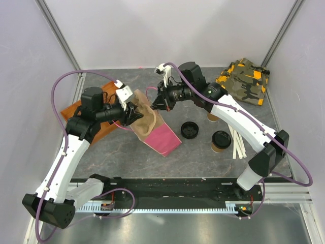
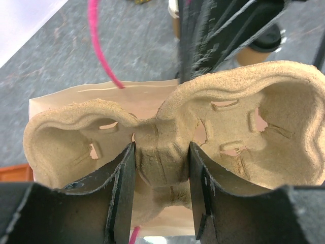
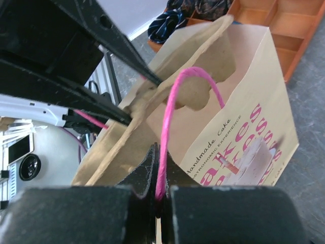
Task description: Pack the takeout coffee
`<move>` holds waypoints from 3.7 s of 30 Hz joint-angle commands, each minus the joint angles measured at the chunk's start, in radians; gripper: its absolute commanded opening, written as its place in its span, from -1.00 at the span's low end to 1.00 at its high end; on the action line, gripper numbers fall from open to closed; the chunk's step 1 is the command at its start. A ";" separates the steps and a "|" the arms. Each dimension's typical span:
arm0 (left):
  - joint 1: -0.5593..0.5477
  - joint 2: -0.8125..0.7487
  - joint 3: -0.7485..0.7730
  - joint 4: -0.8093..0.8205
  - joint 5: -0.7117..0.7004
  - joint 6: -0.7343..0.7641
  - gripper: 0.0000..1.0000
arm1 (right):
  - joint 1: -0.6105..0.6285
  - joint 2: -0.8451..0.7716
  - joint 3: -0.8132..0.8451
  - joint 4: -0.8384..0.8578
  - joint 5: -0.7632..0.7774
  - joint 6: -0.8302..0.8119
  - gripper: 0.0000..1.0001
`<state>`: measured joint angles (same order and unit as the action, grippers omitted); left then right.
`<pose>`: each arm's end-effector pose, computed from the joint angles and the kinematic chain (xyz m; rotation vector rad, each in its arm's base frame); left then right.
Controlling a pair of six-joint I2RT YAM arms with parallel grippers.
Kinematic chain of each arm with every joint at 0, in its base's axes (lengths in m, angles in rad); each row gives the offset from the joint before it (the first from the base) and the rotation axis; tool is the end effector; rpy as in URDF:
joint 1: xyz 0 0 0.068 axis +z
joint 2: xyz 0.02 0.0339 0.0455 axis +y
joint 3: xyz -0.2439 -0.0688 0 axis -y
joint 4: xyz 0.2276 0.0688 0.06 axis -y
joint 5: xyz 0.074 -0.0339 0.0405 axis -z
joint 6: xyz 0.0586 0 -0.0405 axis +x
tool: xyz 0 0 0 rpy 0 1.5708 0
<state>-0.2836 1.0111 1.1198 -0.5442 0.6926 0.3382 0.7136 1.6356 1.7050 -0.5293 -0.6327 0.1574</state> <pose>0.1990 -0.0970 0.3543 1.0011 1.6813 -0.6547 0.2550 0.2666 0.3787 -0.9862 1.9012 1.1724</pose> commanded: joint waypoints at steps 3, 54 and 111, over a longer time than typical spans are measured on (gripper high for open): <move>0.000 -0.006 -0.005 -0.031 -0.054 0.122 -0.60 | 0.004 -0.037 -0.028 0.040 -0.090 -0.032 -1.00; -0.236 0.096 0.071 -0.290 -0.346 0.266 -0.62 | 0.001 -0.091 -0.254 0.294 -0.064 0.433 -1.00; -0.357 0.047 -0.010 -0.450 -0.404 0.061 -0.64 | -0.032 -0.201 -0.614 0.704 -0.194 0.839 -1.00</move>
<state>-0.6144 1.0851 1.1687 -1.0180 0.2977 0.4900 0.6788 1.5185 1.0489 0.3767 -0.8928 1.2419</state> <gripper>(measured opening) 0.483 0.011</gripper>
